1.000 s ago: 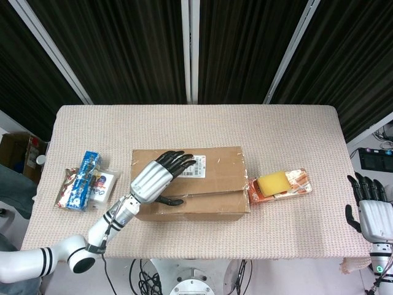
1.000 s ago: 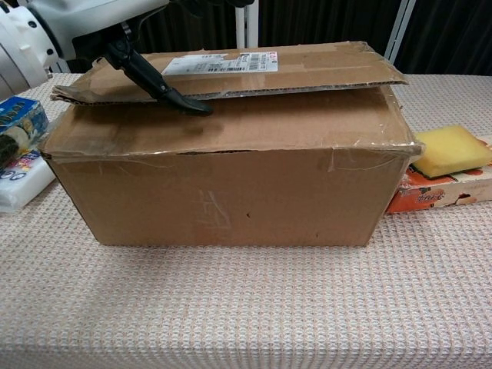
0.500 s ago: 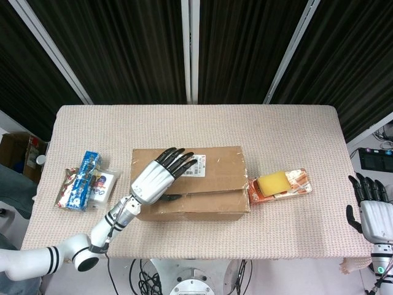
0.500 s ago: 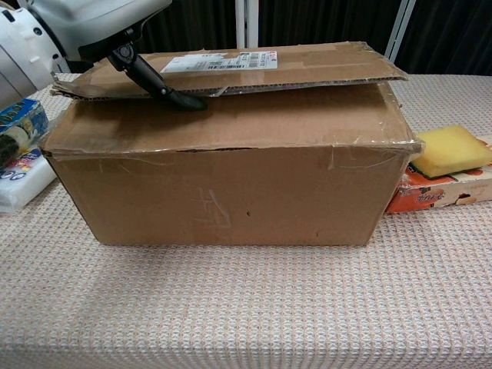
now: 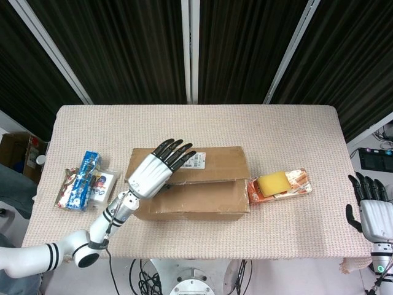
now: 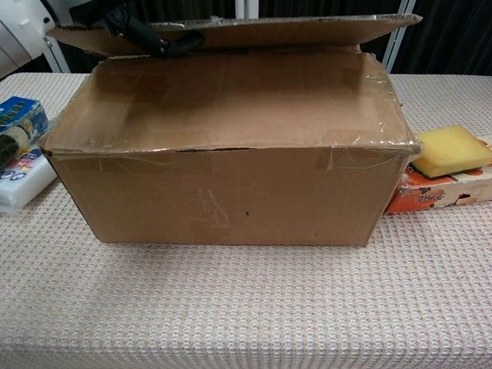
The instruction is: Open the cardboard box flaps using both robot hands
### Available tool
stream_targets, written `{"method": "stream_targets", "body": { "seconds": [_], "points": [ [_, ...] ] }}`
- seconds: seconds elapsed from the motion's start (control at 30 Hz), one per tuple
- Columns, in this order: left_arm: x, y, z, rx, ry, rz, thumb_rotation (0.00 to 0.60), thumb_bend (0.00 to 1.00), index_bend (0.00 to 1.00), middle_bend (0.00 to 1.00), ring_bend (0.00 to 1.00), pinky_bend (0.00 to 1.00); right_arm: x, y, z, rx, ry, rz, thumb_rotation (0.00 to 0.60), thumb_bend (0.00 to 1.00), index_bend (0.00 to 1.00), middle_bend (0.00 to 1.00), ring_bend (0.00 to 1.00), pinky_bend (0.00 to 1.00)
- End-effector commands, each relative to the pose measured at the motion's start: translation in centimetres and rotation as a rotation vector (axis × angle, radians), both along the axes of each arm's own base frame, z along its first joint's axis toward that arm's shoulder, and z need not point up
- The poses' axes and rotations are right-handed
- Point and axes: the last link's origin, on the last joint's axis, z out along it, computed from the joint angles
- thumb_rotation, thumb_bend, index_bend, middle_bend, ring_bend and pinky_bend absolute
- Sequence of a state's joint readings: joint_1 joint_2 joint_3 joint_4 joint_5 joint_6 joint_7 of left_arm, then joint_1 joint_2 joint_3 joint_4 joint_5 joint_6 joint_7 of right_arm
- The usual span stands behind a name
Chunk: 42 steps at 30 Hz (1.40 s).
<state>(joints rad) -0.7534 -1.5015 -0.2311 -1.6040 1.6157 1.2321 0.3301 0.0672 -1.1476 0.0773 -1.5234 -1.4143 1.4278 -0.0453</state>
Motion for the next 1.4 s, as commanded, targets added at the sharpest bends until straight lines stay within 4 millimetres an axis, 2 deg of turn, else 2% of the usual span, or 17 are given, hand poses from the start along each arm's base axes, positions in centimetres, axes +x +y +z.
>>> {"method": "stream_targets", "body": {
  "seconds": [0.03, 0.23, 0.53, 0.77, 0.9, 1.0, 1.2, 1.37, 1.4],
  "points": [
    [0.6, 0.6, 0.8, 0.033, -0.011, -0.006, 0.6, 0.35, 0.11, 0.11, 0.09, 0.17, 0.0, -0.1, 0.0, 0.0, 0.0, 0.002, 0.6, 0.49, 0.0, 0.0, 0.0, 0.0],
    [1.9, 2.1, 1.7, 0.128, -0.041, -0.024, 0.6, 0.35, 0.1, 0.11, 0.09, 0.17, 0.2, -0.1, -0.1, 0.001, 0.0, 0.005, 0.6, 0.49, 0.0, 0.0, 0.0, 0.0],
    [3.7, 6.2, 1.7, 0.237, -0.005, -0.003, 0.6, 0.35, 0.08, 0.1, 0.09, 0.17, 0.3, -0.2, 0.0, 0.006, -0.004, 0.006, 0.6, 0.49, 0.0, 0.0, 0.0, 0.0],
    [3.5, 9.8, -0.1, 0.261, 0.114, 0.055, 0.6, 0.35, 0.02, 0.05, 0.09, 0.17, 0.5, -0.3, 0.0, 0.01, -0.011, 0.008, 0.6, 0.49, 0.0, 0.0, 0.0, 0.0],
    [2.9, 11.0, -0.3, 0.27, 0.135, 0.091, 0.6, 0.33, 0.01, 0.03, 0.09, 0.17, 0.5, -0.3, 0.2, 0.006, -0.014, 0.01, 0.6, 0.49, 0.0, 0.0, 0.0, 0.0],
    [2.6, 11.0, 0.4, 0.288, 0.113, 0.088, 0.6, 0.24, 0.01, 0.03, 0.09, 0.17, 0.5, -0.3, 0.4, 0.002, -0.015, 0.007, 0.6, 0.49, 0.0, 0.0, 0.0, 0.0],
    [1.6, 9.6, 3.3, 0.301, 0.003, 0.109, 0.6, 0.17, 0.01, 0.04, 0.09, 0.17, 1.0, -0.8, 0.5, 0.01, -0.02, 0.03, 0.6, 0.5, 0.0, 0.0, 0.0, 0.0],
    [-2.0, 6.3, 6.4, 0.21, -0.114, 0.201, 0.596, 0.13, 0.03, 0.07, 0.09, 0.17, 3.4, -2.2, 0.4, 0.042, -0.031, 0.131, 0.6, 0.5, 0.0, 0.0, 0.0, 0.0],
    [-2.9, 5.6, 6.9, 0.19, -0.144, 0.223, 0.574, 0.11, 0.04, 0.08, 0.09, 0.17, 4.0, -2.5, 0.4, 0.051, -0.032, 0.152, 0.6, 0.5, 0.0, 0.0, 0.0, 0.0]
  ]
}}
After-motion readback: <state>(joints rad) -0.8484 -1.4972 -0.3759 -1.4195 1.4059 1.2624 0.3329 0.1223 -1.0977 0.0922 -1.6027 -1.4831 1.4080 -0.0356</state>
